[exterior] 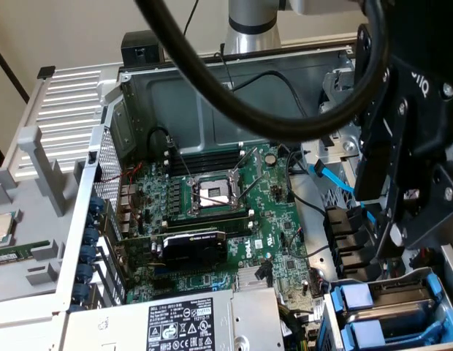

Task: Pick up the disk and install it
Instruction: 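Insert the disk into the insertion slot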

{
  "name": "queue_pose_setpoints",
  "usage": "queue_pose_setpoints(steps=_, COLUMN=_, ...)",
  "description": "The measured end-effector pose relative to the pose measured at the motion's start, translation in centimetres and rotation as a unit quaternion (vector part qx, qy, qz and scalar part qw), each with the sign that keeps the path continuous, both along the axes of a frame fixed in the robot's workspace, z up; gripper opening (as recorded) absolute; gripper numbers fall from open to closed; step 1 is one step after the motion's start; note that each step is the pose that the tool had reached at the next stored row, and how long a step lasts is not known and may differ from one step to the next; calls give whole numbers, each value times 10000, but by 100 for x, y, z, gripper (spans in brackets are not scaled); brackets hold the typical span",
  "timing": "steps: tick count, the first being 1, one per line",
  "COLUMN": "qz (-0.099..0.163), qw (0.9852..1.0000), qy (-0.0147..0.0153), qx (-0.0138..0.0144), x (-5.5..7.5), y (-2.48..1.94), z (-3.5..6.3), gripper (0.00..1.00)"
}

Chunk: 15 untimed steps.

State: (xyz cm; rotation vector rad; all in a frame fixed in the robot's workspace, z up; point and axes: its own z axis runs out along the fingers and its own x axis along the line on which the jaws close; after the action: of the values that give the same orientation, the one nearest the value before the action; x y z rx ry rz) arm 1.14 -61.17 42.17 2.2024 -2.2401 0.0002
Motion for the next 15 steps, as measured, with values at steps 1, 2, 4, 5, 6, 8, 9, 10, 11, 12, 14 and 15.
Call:
queue_pose_setpoints(steps=1, qz=0, qw=10000, qy=-17, qx=0, x=11, y=0, z=0, gripper=51)
queue_pose_setpoints(steps=2, qz=0, qw=10000, qy=-27, qx=0, x=31, y=0, z=1, gripper=51)
queue_pose_setpoints(steps=4, qz=1, qw=10000, qy=-35, qx=-1, x=81, y=0, z=2, gripper=51)
queue_pose_setpoints(steps=5, qz=1, qw=10000, qy=-39, qx=0, x=94, y=0, z=1, gripper=51)
queue_pose_setpoints(steps=6, qz=1, qw=10000, qy=-43, qx=-1, x=102, y=0, z=2, gripper=51)
queue_pose_setpoints(steps=8, qz=1, qw=10000, qy=-56, qx=0, x=116, y=0, z=1, gripper=51)
queue_pose_setpoints(steps=9, qz=1, qw=10000, qy=-66, qx=-1, x=122, y=0, z=2, gripper=51)
queue_pose_setpoints(steps=10, qz=1, qw=10000, qy=-76, qx=-1, x=132, y=0, z=1, gripper=51)
queue_pose_setpoints(steps=11, qz=1, qw=10000, qy=-81, qx=-1, x=146, y=1, z=2, gripper=51)
queue_pose_setpoints(steps=12, qz=1, qw=10000, qy=-82, qx=-1, x=160, y=1, z=2, gripper=51)
queue_pose_setpoints(steps=14, qz=1, qw=10000, qy=-83, qx=-1, x=183, y=1, z=2, gripper=51)
queue_pose_setpoints(steps=15, qz=1, qw=10000, qy=-83, qx=-1, x=190, y=1, z=2, gripper=51)
